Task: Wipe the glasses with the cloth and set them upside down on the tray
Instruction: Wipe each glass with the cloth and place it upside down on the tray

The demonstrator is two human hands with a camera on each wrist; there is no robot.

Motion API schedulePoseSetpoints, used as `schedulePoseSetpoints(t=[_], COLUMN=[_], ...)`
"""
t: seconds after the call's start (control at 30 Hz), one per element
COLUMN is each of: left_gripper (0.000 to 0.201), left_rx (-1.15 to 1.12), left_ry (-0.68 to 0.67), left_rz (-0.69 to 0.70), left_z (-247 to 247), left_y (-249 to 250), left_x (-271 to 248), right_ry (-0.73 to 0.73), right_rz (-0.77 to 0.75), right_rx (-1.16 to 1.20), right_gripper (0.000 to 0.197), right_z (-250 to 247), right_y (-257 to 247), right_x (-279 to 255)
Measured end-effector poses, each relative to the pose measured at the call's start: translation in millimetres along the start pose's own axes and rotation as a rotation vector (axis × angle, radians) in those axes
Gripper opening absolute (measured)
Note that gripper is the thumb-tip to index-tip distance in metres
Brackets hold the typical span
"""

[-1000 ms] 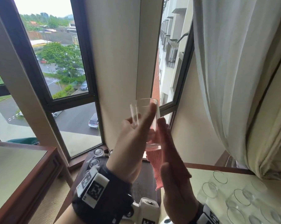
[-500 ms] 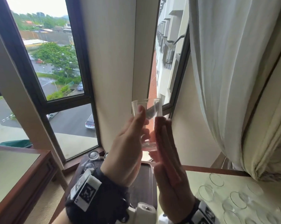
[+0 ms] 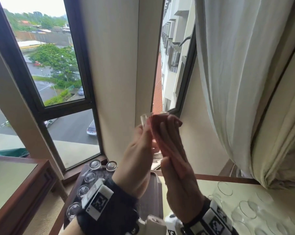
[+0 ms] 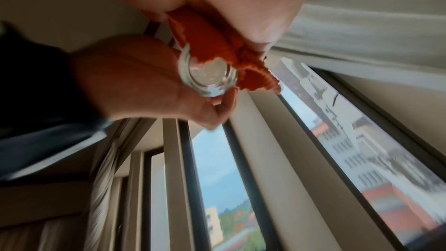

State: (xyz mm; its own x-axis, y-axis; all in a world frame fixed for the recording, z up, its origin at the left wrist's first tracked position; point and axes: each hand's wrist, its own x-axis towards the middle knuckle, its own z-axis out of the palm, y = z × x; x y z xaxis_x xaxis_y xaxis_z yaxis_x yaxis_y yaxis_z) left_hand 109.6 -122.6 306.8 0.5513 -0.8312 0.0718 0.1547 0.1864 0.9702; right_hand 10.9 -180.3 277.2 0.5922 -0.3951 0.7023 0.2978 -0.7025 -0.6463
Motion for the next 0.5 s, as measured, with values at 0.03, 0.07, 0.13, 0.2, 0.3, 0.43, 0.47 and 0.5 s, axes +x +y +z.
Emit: schedulePoseSetpoints(t=[0.03, 0.07, 0.13, 0.2, 0.3, 0.43, 0.47, 0.5], left_gripper=[0.056, 0.049, 0.036, 0.033, 0.034, 0.045, 0.050, 0.054], left_rx=[-0.022, -0.043, -0.070, -0.066, -0.073, -0.030, -0.028, -0.039], left_ry=[0.016, 0.036, 0.040, -0.005, -0.053, 0.001, 0.020, 0.048], left_rz=[0.003, 0.010, 0.019, 0.037, 0.047, 0.022, -0.001, 0.006], left_z=[-4.3, -8.2, -11.6, -8.9, -0.5, 4.6, 4.3, 2.5], left_y=[3.0, 6.8, 12.4, 11.1, 0.8, -3.2, -1.1, 2.5], left_x=[3.0, 5.1, 5.3, 1.9, -5.1, -4.6, -2.5, -0.6], right_ry=[-0.019, -0.016, 0.013, 0.070, 0.132, 0.095, 0.068, 0.018], right_rz=[0.000, 0.018, 0.066, 0.148, 0.260, 0.257, 0.165, 0.051], right_rx=[-0.004, 0.010, 0.049, 0.120, 0.257, 0.208, 0.144, 0.072], right_gripper=[0.056, 0.057, 0.060, 0.060, 0.051, 0.047, 0.049, 0.053], right_z=[3.6, 6.3, 7.7, 5.9, -3.4, -4.9, -2.2, 0.8], right_y=[2.2, 6.5, 15.9, 18.8, 15.4, 4.8, 1.6, -0.9], right_x=[-7.9, -15.5, -24.8, -20.6, -0.2, 14.1, 12.8, 8.4])
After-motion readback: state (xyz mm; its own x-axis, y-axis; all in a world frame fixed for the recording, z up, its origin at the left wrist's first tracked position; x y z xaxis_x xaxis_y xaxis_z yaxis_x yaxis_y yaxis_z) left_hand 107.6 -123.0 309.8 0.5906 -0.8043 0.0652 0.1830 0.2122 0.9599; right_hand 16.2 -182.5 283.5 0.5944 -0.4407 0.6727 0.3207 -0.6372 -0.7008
